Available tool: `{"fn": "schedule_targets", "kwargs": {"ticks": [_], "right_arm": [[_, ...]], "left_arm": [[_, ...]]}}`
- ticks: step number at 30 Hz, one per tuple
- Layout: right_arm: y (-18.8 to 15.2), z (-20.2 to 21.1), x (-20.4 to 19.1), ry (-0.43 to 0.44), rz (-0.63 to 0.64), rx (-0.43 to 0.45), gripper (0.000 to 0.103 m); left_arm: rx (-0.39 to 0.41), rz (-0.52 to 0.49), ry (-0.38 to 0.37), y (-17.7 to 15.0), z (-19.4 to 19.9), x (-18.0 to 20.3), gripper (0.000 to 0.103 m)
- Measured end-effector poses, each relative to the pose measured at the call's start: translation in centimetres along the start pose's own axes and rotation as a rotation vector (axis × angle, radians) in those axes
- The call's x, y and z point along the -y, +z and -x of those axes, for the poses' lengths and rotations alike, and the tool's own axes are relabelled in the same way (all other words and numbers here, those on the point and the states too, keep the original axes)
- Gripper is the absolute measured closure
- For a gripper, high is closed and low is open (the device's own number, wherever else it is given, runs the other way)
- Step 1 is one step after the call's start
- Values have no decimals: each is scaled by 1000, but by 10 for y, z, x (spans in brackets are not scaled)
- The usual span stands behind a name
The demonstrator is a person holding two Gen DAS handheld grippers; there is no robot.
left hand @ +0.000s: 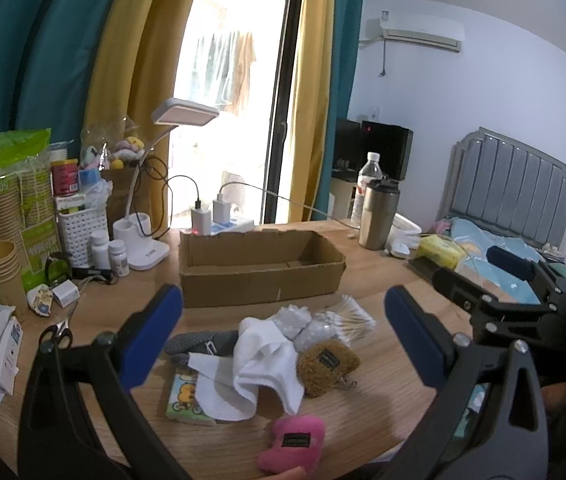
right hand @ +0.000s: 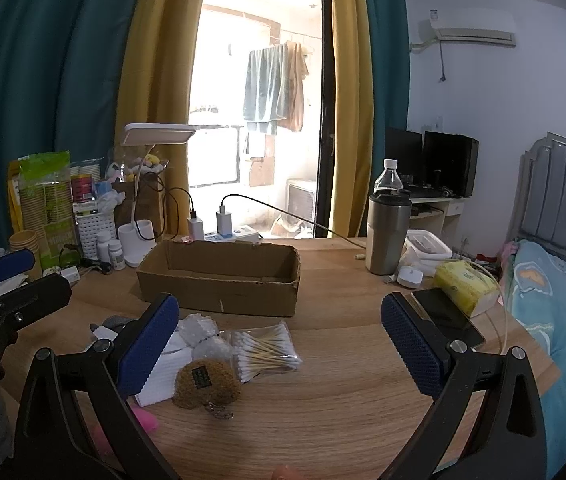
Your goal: Organize soft objects
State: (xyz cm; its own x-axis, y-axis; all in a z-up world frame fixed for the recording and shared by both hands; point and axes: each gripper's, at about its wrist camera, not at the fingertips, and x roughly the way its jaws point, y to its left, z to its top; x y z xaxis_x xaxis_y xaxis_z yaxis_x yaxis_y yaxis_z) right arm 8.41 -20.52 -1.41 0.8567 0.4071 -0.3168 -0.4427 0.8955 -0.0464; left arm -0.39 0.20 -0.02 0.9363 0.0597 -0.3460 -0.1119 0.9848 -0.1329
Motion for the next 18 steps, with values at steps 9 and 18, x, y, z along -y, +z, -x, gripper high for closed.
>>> {"fn": "schedule_targets", "kwargs": {"ticks": [9,18], "right_arm": [[0,2,-2,10,5,-4,0],[1,3,-4,9,5,-4,0]], "left_arm": [[-5,7,7,0,0,-1,1],[-11,6,8,0,-2,-2,1]]}}
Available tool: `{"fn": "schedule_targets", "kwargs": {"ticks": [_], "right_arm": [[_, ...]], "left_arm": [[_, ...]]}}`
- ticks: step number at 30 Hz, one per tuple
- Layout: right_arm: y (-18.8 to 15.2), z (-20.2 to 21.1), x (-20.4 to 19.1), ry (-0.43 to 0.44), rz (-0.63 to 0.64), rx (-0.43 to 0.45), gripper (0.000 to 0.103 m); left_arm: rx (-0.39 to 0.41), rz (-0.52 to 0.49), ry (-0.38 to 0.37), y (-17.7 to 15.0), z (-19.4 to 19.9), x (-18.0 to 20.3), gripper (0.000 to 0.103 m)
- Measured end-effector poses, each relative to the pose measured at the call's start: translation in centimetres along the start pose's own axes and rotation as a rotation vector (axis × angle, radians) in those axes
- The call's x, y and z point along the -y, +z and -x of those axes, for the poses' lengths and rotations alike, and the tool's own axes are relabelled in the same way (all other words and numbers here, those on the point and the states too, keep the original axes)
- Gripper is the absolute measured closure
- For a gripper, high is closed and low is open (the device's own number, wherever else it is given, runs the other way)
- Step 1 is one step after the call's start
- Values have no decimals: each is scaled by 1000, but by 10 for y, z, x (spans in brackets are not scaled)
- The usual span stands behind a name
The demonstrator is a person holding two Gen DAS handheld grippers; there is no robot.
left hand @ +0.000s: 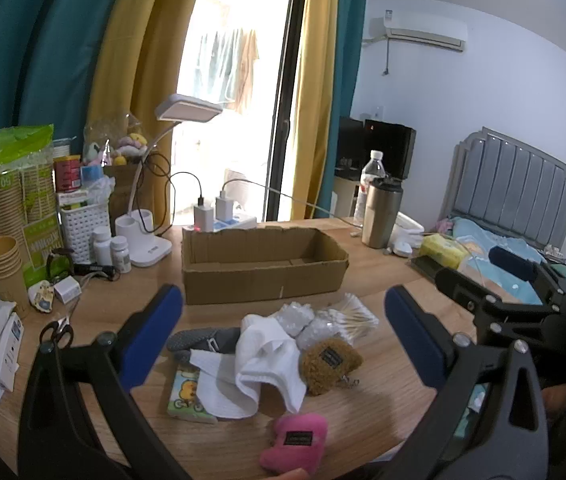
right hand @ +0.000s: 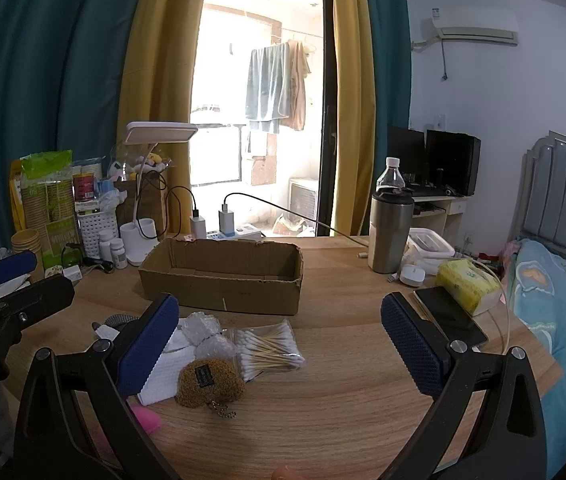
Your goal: Organize soft objects
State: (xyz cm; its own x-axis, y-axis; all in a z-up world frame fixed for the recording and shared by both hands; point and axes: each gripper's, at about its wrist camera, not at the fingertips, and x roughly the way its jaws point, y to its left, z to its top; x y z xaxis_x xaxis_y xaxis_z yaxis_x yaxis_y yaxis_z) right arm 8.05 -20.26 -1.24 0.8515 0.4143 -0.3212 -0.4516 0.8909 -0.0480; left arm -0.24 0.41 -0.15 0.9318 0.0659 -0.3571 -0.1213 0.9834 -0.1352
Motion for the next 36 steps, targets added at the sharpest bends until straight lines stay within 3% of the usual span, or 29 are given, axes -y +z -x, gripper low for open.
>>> {"fn": "schedule_targets", "kwargs": {"ticks": [36], "right_arm": [[1,-1,2,2,-4,-5,0]], "left_arm": [[-19,8,19,-3,-2,-5,1]]}}
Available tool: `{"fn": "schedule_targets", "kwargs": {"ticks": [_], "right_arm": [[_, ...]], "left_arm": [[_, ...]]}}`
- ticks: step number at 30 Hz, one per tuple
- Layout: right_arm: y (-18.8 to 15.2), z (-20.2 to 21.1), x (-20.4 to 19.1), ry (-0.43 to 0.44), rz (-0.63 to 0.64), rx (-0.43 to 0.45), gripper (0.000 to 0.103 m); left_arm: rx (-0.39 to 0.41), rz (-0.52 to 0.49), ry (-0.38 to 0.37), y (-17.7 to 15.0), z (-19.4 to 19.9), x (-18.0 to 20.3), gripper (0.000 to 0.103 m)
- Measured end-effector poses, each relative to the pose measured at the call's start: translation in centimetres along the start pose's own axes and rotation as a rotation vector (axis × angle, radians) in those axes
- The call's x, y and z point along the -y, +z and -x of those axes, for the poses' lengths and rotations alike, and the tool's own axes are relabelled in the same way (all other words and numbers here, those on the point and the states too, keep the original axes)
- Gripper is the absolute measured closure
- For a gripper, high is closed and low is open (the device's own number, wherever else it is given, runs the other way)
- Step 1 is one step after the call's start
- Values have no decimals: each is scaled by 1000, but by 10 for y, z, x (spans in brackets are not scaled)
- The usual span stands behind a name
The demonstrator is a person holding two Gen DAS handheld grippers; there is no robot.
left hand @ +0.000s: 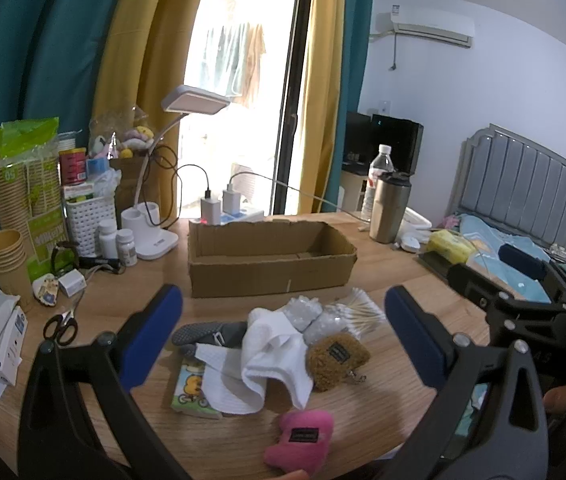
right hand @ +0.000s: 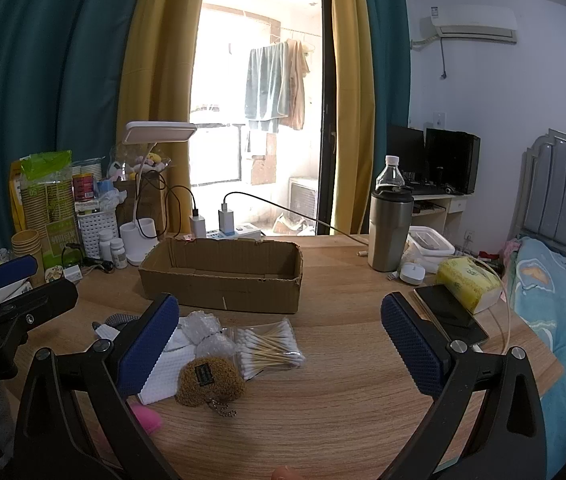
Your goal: Organize soft objects
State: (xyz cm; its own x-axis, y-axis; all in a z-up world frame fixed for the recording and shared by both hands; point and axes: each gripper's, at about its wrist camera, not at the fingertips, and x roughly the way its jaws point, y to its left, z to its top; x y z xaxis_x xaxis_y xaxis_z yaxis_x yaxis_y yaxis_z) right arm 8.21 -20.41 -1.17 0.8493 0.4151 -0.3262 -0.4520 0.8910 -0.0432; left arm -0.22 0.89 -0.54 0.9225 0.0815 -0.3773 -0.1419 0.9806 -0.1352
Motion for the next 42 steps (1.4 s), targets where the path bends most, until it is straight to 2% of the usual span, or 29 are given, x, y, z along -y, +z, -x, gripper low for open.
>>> {"fn": "schedule_targets", "kwargs": {"ticks": [8,16,31,42], "right_arm": [[0,-1,1,0,-1,-2,0],[-7,-6,2,-2,-10,-22,0],[-30,-49,7,19,-48,-163,0],[-47,-84,-6,96,-50,-276,0]], "left_arm": [[-12,3,10,-3,-3,-2,1],[-56,4,15,-11,-16,-4,1],[-174,4,16,-29,-56,-10,2],[-251,11,31,-41,-82,-21,2]]}}
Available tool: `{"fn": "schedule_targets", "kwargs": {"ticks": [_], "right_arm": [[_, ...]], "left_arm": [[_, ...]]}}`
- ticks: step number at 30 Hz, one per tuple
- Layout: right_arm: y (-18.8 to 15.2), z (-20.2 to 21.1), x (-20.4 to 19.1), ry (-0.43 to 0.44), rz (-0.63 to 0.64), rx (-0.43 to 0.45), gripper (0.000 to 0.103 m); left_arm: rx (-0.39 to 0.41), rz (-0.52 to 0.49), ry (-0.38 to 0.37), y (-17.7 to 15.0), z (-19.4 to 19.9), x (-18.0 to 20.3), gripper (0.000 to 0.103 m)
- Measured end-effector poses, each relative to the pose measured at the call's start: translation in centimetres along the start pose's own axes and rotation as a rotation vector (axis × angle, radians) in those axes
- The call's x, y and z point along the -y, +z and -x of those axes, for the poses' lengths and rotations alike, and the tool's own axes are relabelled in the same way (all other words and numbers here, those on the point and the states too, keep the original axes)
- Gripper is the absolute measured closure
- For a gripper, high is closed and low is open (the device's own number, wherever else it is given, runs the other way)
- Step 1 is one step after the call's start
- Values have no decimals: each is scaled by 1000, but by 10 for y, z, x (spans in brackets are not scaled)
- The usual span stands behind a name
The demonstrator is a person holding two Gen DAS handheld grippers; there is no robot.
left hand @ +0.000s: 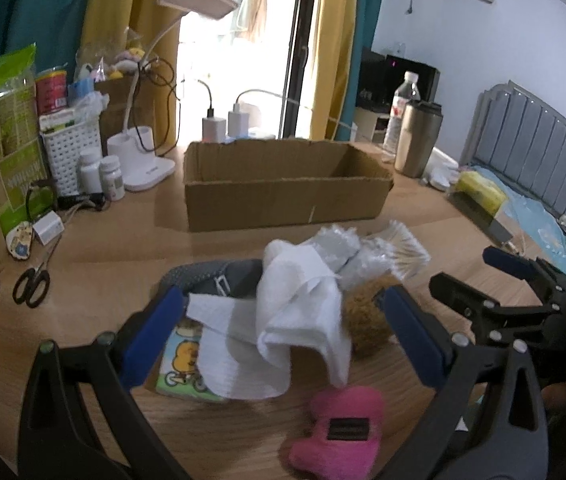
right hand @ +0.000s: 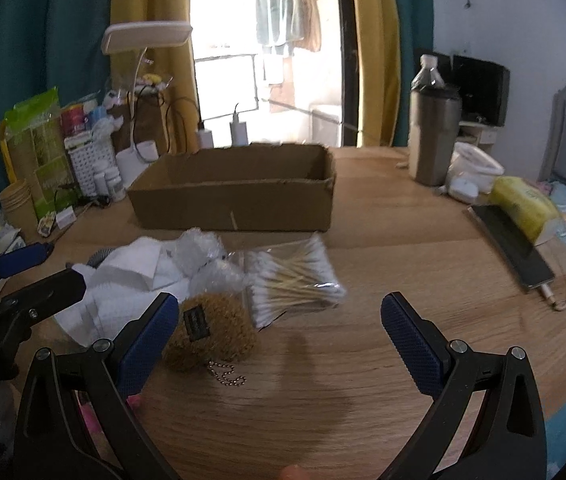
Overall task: Organize soft objects
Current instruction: 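Grasp the white paper towel with the left tool while the right tool grasps the brown plush keychain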
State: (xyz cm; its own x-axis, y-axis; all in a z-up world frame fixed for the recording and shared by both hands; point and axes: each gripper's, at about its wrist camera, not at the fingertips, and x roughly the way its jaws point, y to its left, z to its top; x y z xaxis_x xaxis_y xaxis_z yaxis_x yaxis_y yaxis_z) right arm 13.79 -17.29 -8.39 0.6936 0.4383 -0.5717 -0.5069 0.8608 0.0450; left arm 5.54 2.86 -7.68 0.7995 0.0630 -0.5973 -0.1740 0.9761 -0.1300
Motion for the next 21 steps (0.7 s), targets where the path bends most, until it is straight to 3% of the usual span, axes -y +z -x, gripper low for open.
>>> {"fn": "schedule_targets", "kwargs": {"ticks": [7,15,21], "right_arm": [[-5,-28,-7,56,11,-80,1],[-9,-52,-17,100,29,-149,9],[-8,-60,-16,126,28,-178,17]], "left_arm": [[-42,23,22,-6,-12,-14,2],[-35,-12,19,0,-21,-16,2],[-53,-56,3,4,-30,-7,17]]}}
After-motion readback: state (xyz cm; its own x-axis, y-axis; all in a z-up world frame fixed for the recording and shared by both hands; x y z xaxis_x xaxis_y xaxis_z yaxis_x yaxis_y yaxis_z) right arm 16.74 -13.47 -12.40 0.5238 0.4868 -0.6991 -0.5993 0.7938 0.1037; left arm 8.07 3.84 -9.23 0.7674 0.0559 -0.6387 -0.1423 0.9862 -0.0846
